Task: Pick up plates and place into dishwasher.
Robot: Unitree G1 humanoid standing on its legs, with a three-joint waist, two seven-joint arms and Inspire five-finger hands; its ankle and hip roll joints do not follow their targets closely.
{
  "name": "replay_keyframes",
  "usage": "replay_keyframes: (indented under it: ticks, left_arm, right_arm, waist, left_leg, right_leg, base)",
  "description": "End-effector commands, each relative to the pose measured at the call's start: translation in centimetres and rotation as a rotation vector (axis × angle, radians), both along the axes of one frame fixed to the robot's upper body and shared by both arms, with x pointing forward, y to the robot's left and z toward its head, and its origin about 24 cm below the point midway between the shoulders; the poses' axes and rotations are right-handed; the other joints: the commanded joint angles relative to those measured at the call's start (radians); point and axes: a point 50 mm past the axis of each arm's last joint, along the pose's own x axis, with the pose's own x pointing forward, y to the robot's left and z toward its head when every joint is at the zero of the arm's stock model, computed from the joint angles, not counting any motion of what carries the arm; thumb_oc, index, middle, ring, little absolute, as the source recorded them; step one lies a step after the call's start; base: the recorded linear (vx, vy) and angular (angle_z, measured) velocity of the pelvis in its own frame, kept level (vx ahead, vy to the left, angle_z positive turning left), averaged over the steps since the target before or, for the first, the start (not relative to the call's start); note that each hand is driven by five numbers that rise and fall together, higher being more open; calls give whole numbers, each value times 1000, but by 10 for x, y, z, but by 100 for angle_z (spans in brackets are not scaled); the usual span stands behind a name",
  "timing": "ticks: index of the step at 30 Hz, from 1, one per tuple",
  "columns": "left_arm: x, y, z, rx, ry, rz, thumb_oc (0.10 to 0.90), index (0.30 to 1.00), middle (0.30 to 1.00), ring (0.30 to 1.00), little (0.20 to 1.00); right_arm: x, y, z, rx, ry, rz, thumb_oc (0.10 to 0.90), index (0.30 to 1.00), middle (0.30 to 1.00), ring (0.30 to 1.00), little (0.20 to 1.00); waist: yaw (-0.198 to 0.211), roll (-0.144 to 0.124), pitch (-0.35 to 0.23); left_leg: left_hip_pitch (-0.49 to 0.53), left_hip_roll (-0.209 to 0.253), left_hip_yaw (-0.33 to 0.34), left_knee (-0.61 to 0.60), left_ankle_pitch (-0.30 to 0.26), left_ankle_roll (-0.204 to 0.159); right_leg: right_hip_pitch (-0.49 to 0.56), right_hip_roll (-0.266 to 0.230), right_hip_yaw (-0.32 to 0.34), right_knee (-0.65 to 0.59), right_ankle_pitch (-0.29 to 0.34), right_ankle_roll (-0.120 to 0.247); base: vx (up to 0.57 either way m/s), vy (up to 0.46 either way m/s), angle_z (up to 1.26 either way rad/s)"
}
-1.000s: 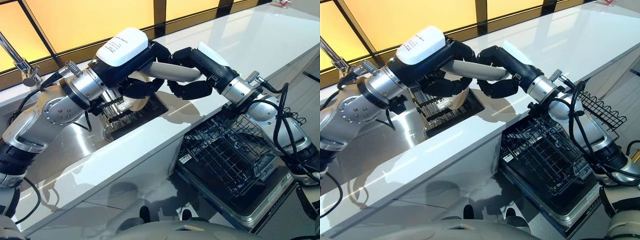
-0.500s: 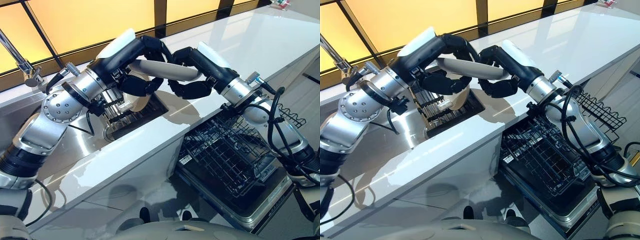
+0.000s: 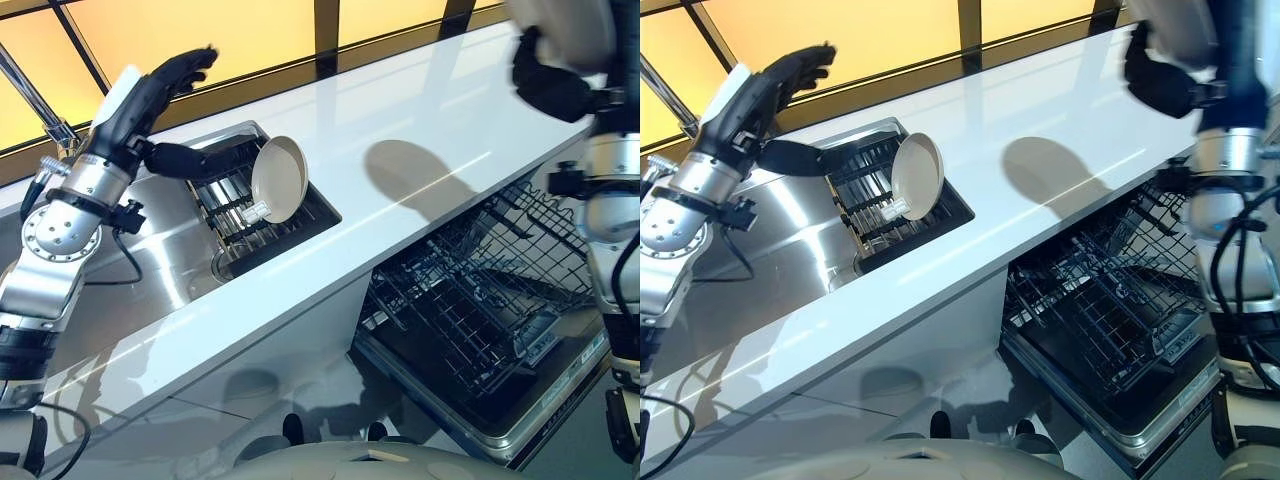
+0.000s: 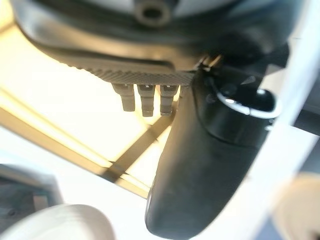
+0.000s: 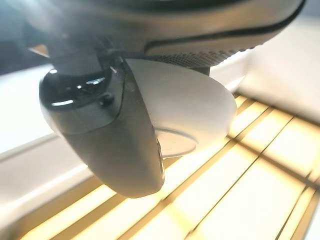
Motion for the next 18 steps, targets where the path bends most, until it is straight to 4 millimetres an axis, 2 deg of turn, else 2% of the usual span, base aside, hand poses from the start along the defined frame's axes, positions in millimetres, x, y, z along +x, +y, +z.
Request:
replay_keyframes:
  ticks: [1, 5, 8, 11, 14, 15, 18]
  left_arm:
    - [-12, 20, 57, -9, -256, 65, 800, 900, 900, 900, 900]
    - [-14, 34, 52, -13, -239, 116, 800, 900, 900, 900, 900]
    - [-13, 39, 48, -17, -227, 136, 800, 900, 900, 900, 900]
    - [-13, 39, 48, -21, -214, 148, 800, 900, 900, 900, 900]
    - [-14, 41, 47, -18, -208, 156, 800, 900, 900, 900, 900]
    - [-16, 41, 45, -12, -202, 161, 800, 900, 900, 900, 900]
    - [-16, 41, 41, 2, -188, 155, 800, 900, 900, 900, 900]
  right_arm:
    - [-18, -32, 31, -12, -123, -211, 100, 300, 300, 300, 200]
    - [-31, -89, 0, 153, 7, -460, 100, 300, 300, 300, 200]
    - [-40, -118, -35, 285, 134, -568, 100, 300, 300, 300, 200]
    - [-42, -124, -65, 316, 288, -590, 100, 300, 300, 300, 200]
    - [-42, -122, -77, 314, 349, -577, 100, 300, 300, 300, 200]
    - [-43, -119, -87, 303, 395, -558, 100, 300, 300, 300, 200]
    - [-39, -116, -97, 278, 484, -500, 100, 300, 300, 300, 200]
  waist:
    - [8, -1, -83]
    - [-1, 1, -78]
    - [-1, 4, -72]
    - [2, 8, -61]
    - [0, 10, -55]
    - [-2, 10, -48]
    - [1, 10, -38]
  left_leg:
    - [78, -40, 21, 4, -143, 13]
    - [79, -38, 26, 4, -145, 10]
    - [80, -36, 30, 4, -145, 8]
    - [81, -34, 31, 4, -142, 8]
    - [81, -33, 30, 4, -140, 9]
    - [80, -32, 30, 4, -139, 10]
    - [78, -31, 27, 4, -138, 7]
  right_leg:
    - [22, 104, -17, 4, -36, -15]
    - [20, 105, -14, 4, -35, -12]
    - [18, 102, -16, 4, -33, -10]
    - [21, 99, -21, 4, -31, -11]
    - [22, 99, -21, 4, -31, -13]
    - [22, 100, -23, 4, -32, -15]
    - [23, 100, -31, 4, -34, -18]
  base:
    - [0, 0, 0]
    - [0, 0, 0]
    - [10, -9, 0]
    - [37, -38, -3]
    - [20, -32, -2]
    - [32, -58, -1]
    - [43, -64, 1]
